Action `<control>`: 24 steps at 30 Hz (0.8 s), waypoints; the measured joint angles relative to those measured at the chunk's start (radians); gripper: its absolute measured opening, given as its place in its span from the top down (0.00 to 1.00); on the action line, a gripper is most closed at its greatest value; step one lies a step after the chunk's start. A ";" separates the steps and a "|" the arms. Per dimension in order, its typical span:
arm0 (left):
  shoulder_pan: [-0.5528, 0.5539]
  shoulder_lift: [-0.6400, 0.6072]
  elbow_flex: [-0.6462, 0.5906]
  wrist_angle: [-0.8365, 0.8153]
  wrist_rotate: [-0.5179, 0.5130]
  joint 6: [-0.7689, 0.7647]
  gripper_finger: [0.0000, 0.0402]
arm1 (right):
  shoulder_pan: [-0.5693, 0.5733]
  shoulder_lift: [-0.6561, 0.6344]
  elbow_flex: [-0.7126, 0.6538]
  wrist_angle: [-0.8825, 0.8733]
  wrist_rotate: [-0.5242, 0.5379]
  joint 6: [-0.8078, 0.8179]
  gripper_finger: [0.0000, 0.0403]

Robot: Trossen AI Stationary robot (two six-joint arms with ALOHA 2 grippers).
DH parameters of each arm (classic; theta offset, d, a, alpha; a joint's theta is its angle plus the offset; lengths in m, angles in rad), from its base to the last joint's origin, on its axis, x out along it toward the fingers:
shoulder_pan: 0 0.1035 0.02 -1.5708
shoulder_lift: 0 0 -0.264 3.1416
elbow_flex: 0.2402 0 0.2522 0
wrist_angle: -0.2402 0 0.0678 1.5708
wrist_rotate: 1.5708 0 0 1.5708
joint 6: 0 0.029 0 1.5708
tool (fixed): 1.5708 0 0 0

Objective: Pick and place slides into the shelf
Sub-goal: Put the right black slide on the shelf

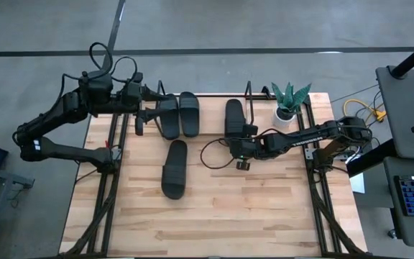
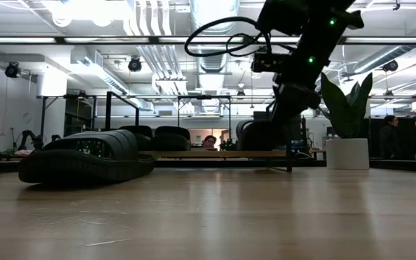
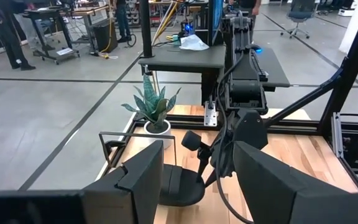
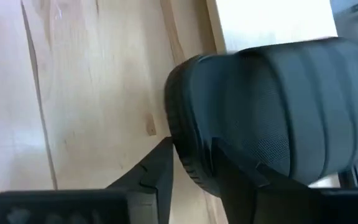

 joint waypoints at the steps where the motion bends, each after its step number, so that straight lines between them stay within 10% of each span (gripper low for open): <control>1: 0.000 0.000 0.000 0.000 0.000 0.000 0.55 | 0.000 0.000 0.009 -0.011 0.000 0.006 0.74; 24: 0.000 0.000 0.000 0.000 0.004 -0.001 0.55 | -0.022 0.009 0.151 -0.134 0.088 -0.196 0.60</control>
